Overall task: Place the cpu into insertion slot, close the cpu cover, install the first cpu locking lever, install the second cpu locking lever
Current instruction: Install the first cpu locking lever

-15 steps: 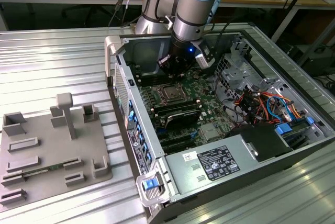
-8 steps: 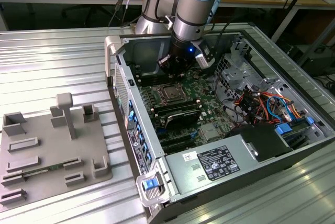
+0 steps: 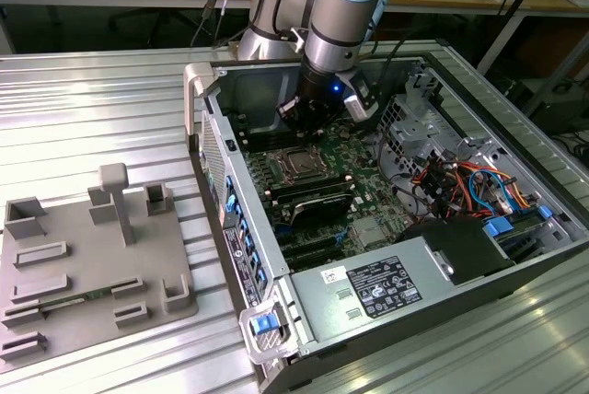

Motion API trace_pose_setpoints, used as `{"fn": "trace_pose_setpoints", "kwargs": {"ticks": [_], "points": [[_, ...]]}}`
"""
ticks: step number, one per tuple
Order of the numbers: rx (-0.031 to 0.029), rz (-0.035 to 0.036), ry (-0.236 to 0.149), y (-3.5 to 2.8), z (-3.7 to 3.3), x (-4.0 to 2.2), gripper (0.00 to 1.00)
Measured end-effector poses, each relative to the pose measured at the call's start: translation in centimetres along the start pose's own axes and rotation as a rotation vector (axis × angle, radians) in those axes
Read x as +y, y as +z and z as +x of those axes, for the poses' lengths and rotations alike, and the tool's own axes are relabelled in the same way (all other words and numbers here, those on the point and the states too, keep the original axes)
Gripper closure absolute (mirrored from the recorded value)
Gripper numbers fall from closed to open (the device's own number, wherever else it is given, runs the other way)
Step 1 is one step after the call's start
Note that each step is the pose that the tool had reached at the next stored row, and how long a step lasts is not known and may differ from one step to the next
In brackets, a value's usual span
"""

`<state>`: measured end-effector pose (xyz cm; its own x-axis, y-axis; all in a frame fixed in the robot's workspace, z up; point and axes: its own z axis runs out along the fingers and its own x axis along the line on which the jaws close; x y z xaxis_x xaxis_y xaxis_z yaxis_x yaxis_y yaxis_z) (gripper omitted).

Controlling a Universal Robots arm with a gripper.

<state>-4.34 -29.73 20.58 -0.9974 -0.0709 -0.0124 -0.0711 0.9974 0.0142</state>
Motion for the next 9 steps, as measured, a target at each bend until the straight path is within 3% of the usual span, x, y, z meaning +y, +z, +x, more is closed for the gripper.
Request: {"fn": "trace_pose_setpoints", "kwargs": {"ticks": [9], "points": [[0.0002, 0.0005, 0.000, 0.01, 0.02, -0.16, 0.85]]}}
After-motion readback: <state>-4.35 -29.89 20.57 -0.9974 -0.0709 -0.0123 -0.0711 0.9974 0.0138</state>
